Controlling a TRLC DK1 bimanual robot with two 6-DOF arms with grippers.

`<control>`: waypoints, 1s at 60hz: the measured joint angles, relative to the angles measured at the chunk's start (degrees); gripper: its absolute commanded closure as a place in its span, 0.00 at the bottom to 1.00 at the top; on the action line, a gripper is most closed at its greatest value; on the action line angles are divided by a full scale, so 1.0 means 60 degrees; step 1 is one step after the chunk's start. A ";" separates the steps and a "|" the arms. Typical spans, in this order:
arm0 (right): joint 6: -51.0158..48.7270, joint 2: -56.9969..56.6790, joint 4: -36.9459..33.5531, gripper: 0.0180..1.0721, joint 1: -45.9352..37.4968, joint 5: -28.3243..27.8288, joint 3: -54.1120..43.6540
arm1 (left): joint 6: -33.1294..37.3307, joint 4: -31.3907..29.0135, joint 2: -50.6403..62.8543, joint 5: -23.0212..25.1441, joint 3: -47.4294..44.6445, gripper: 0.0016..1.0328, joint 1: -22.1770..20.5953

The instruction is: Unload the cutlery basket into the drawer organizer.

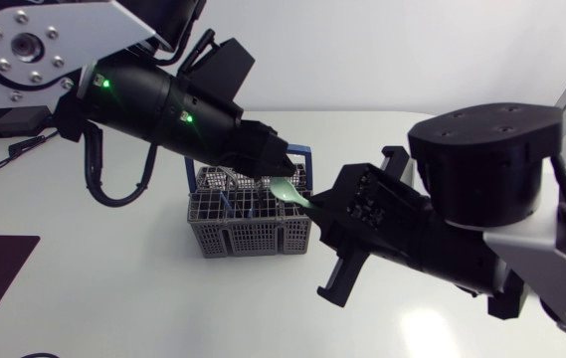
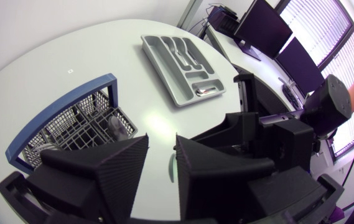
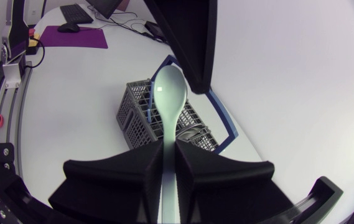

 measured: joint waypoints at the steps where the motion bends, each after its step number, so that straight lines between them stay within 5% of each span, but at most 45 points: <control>1: 0.0000 -0.0018 -0.0004 0.87 -0.0040 -0.0036 -0.0022 | 0.0000 0.0025 -0.0004 0.0004 0.0000 0.24 0.0055; 16: -0.0514 -0.0962 -0.0401 0.87 -0.1621 -0.1366 -0.1013 | 0.0004 0.0397 -0.0554 0.0004 0.0007 0.16 0.1417; 27: -0.1559 -0.1508 -0.0878 0.87 -0.4528 -0.3650 -0.1596 | 0.0433 0.0412 -0.1115 0.0004 0.0007 0.16 0.2211; 44: -0.4750 -0.0707 -0.1869 0.87 -0.9275 -0.6754 -0.1883 | 0.1424 0.0277 -0.1450 -0.0215 -0.0776 0.16 0.2459; 60: -0.8167 0.2091 -0.3013 0.87 -1.2386 -0.7708 -0.1239 | 0.1887 0.0153 -0.1450 -0.0503 -0.1177 0.16 0.2262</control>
